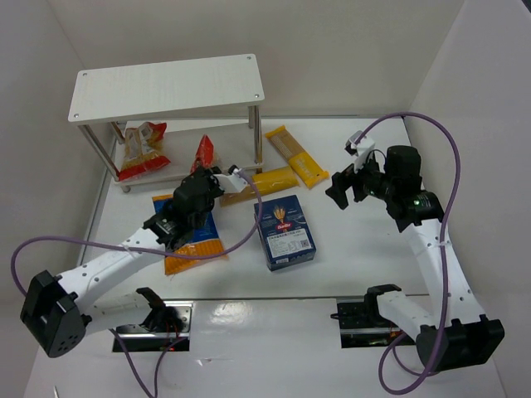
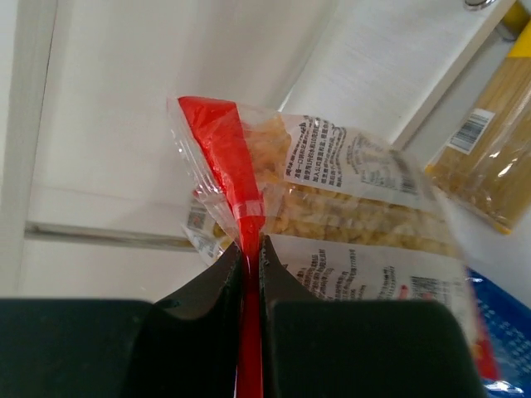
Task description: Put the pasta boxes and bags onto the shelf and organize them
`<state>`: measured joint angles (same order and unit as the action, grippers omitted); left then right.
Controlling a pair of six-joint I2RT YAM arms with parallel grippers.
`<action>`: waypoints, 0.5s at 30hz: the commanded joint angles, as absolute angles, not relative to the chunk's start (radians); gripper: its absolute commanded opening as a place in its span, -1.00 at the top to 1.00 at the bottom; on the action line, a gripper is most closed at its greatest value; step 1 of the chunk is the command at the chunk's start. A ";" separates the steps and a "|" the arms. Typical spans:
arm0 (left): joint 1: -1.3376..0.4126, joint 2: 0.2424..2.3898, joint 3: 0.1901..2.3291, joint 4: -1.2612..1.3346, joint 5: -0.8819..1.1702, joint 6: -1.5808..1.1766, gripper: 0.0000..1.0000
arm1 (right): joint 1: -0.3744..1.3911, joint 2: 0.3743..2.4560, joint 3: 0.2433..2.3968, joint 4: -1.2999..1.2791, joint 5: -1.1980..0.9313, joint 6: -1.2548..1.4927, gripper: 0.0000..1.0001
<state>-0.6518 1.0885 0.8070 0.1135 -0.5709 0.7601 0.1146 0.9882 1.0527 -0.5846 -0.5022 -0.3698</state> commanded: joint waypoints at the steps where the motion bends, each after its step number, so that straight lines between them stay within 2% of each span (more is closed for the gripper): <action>1: -0.681 1.095 0.786 0.481 -0.742 0.986 1.00 | 0.104 0.986 1.037 -0.540 -0.522 -0.360 -0.93; 15: -0.664 1.158 0.715 0.813 -0.743 1.328 1.00 | 0.077 0.986 1.028 -0.540 -0.522 -0.360 -0.93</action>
